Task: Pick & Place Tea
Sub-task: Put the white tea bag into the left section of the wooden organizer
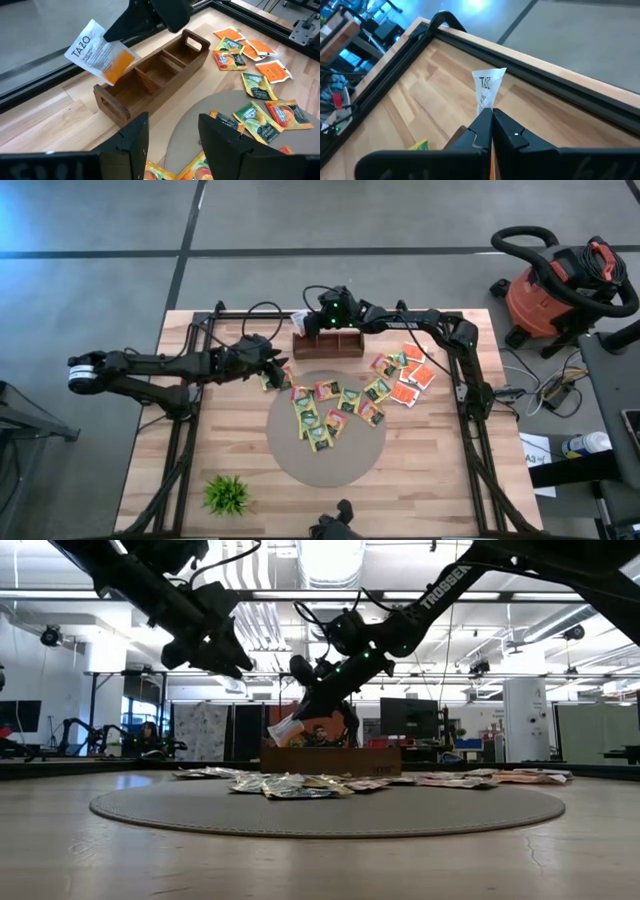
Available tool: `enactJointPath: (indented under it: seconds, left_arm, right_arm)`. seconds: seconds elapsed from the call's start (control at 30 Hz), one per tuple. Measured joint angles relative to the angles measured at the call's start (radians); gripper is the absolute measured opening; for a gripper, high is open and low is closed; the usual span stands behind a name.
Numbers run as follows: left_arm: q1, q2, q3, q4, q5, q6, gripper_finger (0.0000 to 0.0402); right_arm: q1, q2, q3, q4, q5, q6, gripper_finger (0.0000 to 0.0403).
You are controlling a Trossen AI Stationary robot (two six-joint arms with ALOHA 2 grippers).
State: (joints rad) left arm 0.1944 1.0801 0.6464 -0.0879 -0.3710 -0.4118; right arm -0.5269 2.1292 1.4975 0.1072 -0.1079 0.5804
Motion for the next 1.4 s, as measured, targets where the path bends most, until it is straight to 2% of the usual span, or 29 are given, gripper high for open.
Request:
enactJointPath:
  seconds: [0.17, 0.37, 0.47, 0.63, 0.77, 0.97, 1.17, 1.27, 1.4]
  left_arm:
    - [0.000, 0.000, 0.000, 0.000, 0.000, 0.000, 0.0165]
    - [0.000, 0.000, 0.000, 0.001, 0.003, 0.000, 0.0165]
    - [0.000, 0.000, 0.000, 0.001, 0.002, 0.000, 0.0165]
    - [0.000, 0.000, 0.000, 0.001, 0.002, 0.000, 0.0165]
    - [0.000, 0.000, 0.000, 0.003, 0.002, 0.001, 0.0165]
    - [0.013, 0.000, 0.006, 0.018, 0.002, 0.005, 0.0165]
    - [0.014, 0.000, 0.004, 0.019, 0.002, 0.011, 0.0165]
    - [0.013, 0.000, 0.003, 0.007, 0.011, -0.003, 0.0165]
    - [0.011, 0.004, -0.018, -0.010, 0.020, -0.006, 0.0165]
  right_arm:
    - [0.011, 0.000, 0.000, -0.001, -0.054, 0.004, 0.0008]
    - [0.023, -0.001, 0.000, -0.025, -0.021, 0.053, 0.0012]
    - [0.023, -0.002, 0.000, -0.027, -0.017, 0.057, 0.0031]
    - [0.024, -0.008, 0.000, -0.029, -0.021, 0.098, 0.0086]
    - [0.030, -0.023, 0.000, -0.088, -0.025, 0.101, 0.0119]
    - [0.032, -0.039, 0.001, -0.196, 0.003, 0.070, 0.0139]
    - [0.032, -0.059, 0.000, -0.195, 0.009, 0.042, 0.0149]
    - [0.035, -0.085, 0.004, -0.214, -0.024, -0.047, 0.0150]
    - [0.071, -0.117, 0.005, -0.304, -0.051, -0.383, 0.0146]
